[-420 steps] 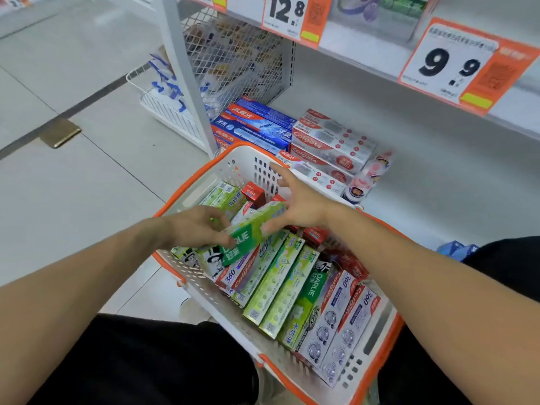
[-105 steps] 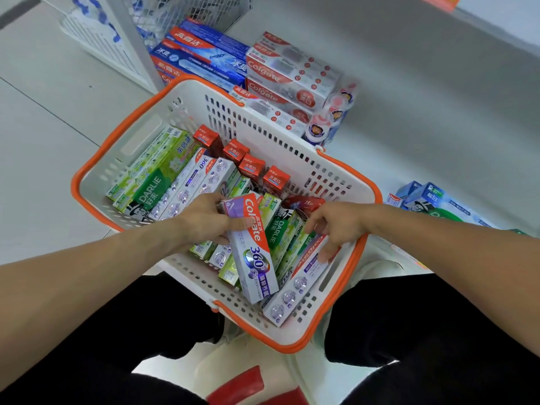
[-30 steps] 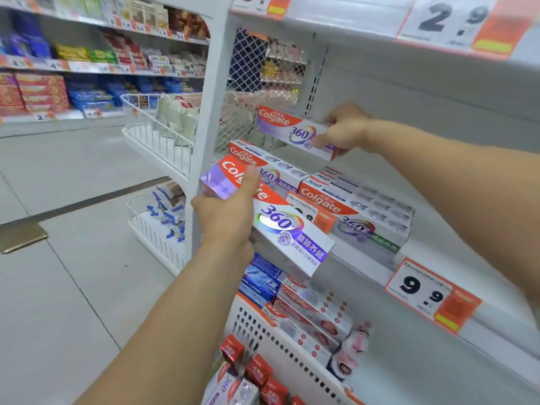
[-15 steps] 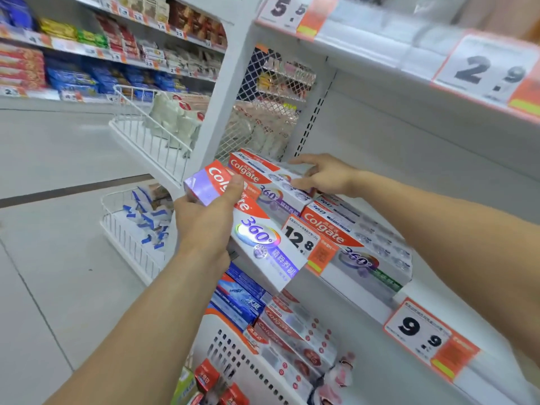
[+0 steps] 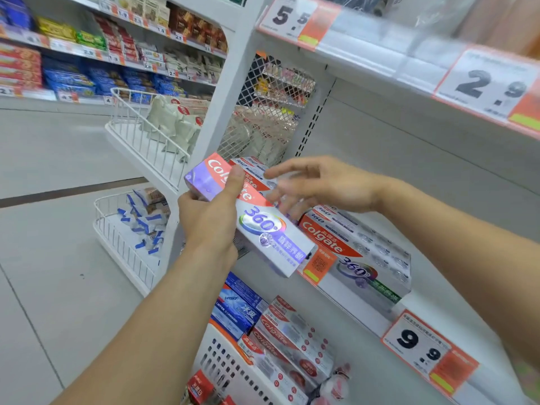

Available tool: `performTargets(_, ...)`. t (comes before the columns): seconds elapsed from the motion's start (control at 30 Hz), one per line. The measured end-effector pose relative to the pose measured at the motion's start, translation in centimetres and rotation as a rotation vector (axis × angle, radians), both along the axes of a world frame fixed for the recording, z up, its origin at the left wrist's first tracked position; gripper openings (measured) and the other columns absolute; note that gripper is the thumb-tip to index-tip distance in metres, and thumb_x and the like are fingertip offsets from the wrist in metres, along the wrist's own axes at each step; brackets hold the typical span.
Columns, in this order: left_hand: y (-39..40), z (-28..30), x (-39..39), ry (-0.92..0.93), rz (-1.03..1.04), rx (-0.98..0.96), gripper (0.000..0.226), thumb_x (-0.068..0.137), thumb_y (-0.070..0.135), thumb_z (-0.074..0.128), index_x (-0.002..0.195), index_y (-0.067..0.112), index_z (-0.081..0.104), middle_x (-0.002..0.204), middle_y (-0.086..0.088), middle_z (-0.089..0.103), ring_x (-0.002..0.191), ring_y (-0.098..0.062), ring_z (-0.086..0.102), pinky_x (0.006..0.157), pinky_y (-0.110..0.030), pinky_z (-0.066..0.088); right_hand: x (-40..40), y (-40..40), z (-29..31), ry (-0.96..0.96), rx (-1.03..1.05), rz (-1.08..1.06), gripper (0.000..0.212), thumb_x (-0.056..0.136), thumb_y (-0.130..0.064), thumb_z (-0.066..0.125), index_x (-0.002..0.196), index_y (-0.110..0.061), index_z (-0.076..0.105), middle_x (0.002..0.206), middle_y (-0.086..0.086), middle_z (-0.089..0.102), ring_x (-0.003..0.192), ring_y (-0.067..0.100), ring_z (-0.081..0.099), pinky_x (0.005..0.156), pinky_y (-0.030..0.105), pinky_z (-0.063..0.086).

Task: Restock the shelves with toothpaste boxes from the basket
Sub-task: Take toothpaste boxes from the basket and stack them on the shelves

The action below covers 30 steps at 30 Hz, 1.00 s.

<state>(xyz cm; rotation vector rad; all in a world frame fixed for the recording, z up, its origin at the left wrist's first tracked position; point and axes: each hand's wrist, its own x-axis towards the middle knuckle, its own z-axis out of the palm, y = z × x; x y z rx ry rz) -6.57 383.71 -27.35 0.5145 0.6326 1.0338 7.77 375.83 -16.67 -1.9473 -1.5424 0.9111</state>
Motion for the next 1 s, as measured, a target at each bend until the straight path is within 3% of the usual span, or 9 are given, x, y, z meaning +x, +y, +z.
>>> performTargets(0.13, -0.2, 0.8, 0.3, -0.077, 0.013, -0.021, 0.066, 0.073, 0.034, 0.088, 0.124, 0.004, 0.058, 0.098, -0.01, 0.077, 0.078, -0.027, 0.077, 0.061, -0.038, 0.061, -0.9, -0.7, -0.1, 0.023, -0.003, -0.007, 0.058, 0.078, -0.021, 0.075, 0.132, -0.01, 0.056, 0.104, 0.022, 0.073, 0.076, 0.018, 0.07, 0.069, 0.035, 0.058)
performTargets(0.23, -0.8, 1.5, 1.0, -0.134, 0.011, -0.002, 0.058, 0.078, 0.03, 0.085, 0.122, 0.002, 0.061, 0.102, -0.012, 0.077, 0.086, -0.03, 0.076, 0.07, -0.046, 0.063, -0.4, -1.1, -0.3, 0.1, -0.025, -0.027, 0.053, 0.082, -0.018, 0.079, 0.13, -0.011, 0.058, 0.105, 0.021, 0.074, 0.085, 0.024, 0.069, 0.08, 0.037, 0.056)
performTargets(0.33, -0.6, 1.7, 1.4, -0.085, -0.043, 0.092, 0.04, 0.083, 0.03, 0.08, 0.113, 0.008, 0.065, 0.098, -0.007, 0.077, 0.08, -0.022, 0.074, 0.063, -0.033, 0.061, 0.4, -1.6, -0.1, 0.075, 0.01, -0.034, 0.055, 0.077, -0.019, 0.078, 0.129, -0.015, 0.061, 0.105, 0.025, 0.073, 0.084, 0.029, 0.071, 0.077, 0.04, 0.057)
performTargets(0.47, 0.1, 0.9, 2.1, 0.264, -0.123, 0.383, 0.02, 0.089, 0.034, 0.073, 0.098, 0.023, 0.058, 0.078, 0.019, 0.071, 0.071, 0.007, 0.065, 0.068, -0.016, 0.048, 3.2, -2.4, 2.7, -0.063, 0.153, -0.145, 0.048, 0.07, -0.025, 0.078, 0.118, -0.022, 0.069, 0.097, 0.018, 0.076, 0.079, 0.024, 0.073, 0.074, 0.037, 0.061)
performTargets(0.53, 0.1, 0.3, 2.3, 0.562, 0.028, 0.7, 0.03, 0.091, 0.035, 0.069, 0.115, 0.027, 0.053, 0.101, 0.018, 0.063, 0.09, 0.015, 0.058, 0.082, -0.009, 0.042, 5.2, -2.2, 3.7, -0.161, 0.234, -0.224, 0.048, 0.07, -0.03, 0.082, 0.117, -0.024, 0.071, 0.096, 0.012, 0.078, 0.082, 0.022, 0.073, 0.08, 0.039, 0.057)
performTargets(0.67, -0.2, -1.1, 3.8, 0.858, -0.032, 1.213, 0.07, 0.086, 0.057, 0.049, 0.148, 0.025, 0.043, 0.156, -0.003, 0.036, 0.148, -0.025, 0.023, 0.12, -0.043, 0.021, 8.4, 1.3, 2.8, -0.344, 0.367, -0.385, 0.04, 0.077, -0.023, 0.086, 0.116, -0.023, 0.073, 0.096, 0.01, 0.077, 0.092, 0.027, 0.074, 0.078, 0.039, 0.06)
performTargets(0.83, -1.1, -2.2, 4.7, 1.146, -0.208, 1.503, 0.06, 0.102, 0.056, 0.03, 0.157, 0.039, 0.015, 0.167, 0.013, -0.003, 0.151, -0.021, -0.024, 0.117, -0.055, -0.016, 10.2, 5.7, -0.9, -0.463, 0.357, -0.45, 0.038, 0.077, -0.023, 0.086, 0.113, -0.02, 0.075, 0.107, 0.004, 0.073, 0.092, 0.017, 0.067, 0.093, 0.036, 0.055)
performTargets(0.93, -0.9, -2.7, 5.0, 1.206, -0.258, 1.558, 0.057, 0.104, 0.052, 0.023, 0.158, 0.038, 0.01, 0.167, 0.013, -0.008, 0.149, -0.023, -0.029, 0.115, -0.059, -0.019, 9.8, 6.1, -2.7, -0.421, 0.265, -0.393, 0.039, 0.077, -0.023, 0.085, 0.114, -0.017, 0.075, 0.113, 0.005, 0.072, 0.087, 0.009, 0.063, 0.082, 0.024, 0.05)
performTargets(1.0, -0.8, -2.9, 5.2, 1.211, -0.275, 1.571, 0.056, 0.105, 0.051, 0.024, 0.158, 0.038, 0.01, 0.167, 0.014, -0.007, 0.15, -0.024, -0.028, 0.116, -0.059, -0.017, 9.8, 5.8, -3.5, -0.443, 0.204, -0.362, 0.037, 0.077, -0.027, 0.085, 0.112, -0.018, 0.076, 0.115, 0.003, 0.072, 0.094, 0.01, 0.065, 0.089, 0.026, 0.052)
